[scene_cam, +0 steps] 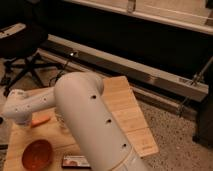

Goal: Place the pepper in the ceramic bowl

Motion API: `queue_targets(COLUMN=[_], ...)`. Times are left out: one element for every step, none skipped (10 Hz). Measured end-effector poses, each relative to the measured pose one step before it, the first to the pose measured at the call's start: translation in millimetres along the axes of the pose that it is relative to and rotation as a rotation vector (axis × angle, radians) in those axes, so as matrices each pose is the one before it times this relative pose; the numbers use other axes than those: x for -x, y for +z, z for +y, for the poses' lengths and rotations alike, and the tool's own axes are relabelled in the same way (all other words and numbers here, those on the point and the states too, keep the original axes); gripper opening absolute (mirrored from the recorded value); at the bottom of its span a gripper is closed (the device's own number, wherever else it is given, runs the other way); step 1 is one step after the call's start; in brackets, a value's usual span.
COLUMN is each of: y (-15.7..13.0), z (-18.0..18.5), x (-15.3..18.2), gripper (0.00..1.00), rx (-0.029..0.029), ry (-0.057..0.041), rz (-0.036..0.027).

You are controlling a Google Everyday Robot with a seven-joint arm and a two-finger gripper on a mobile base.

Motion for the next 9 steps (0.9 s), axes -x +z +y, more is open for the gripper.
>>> queue_targets(y=[-16.34, -28.21, -18.03, -18.17, -20.39, -17.90, -16.17, -9.72, -8.31], z=[-2.13, -2.50, -0.82, 2.03, 5.67, 7.66, 11.02, 15.50, 19.35], x=[9.62, 10.03, 5.97, 5.01, 6.53, 2.20, 0.37, -0.58, 1.98], gripper=[0.00, 0.00, 0.00, 0.00, 0.00, 0.00, 0.00, 0.00, 0.00], rx=[-0.01939, -0.03029, -0.01561, -0.00911, 0.00114, 0.00798, 0.01176, 0.01841, 0.02662], ry=[-0.02586, -0.02921, -0.00709, 0.00362, 0.01990, 0.03199, 0.02665, 0.01316, 0.00935], rz=[-0.01887, -0.03131, -0.02595, -0.03332, -0.04809, -0.04579, -0.03345, -0.01740, -0.02383])
